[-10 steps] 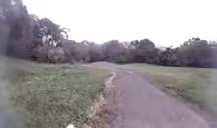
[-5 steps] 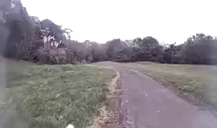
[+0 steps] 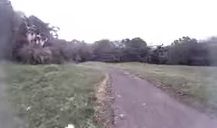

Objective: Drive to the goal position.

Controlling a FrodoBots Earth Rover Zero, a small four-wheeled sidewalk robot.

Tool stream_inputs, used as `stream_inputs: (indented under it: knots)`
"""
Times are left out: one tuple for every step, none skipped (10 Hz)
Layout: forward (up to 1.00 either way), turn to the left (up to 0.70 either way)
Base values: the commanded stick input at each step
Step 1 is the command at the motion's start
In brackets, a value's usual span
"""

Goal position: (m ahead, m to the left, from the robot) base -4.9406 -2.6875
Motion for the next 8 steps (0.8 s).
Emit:
stream_inputs:
  knots:
    - [0.85,0.00]
    - [0.85,0.00]
    - [0.85,0.00]
    - [0.85,0.00]
    - [0.85,0.00]
    - [0.85,0.00]
    - [0.85,0.00]
    - [0.85,0.00]
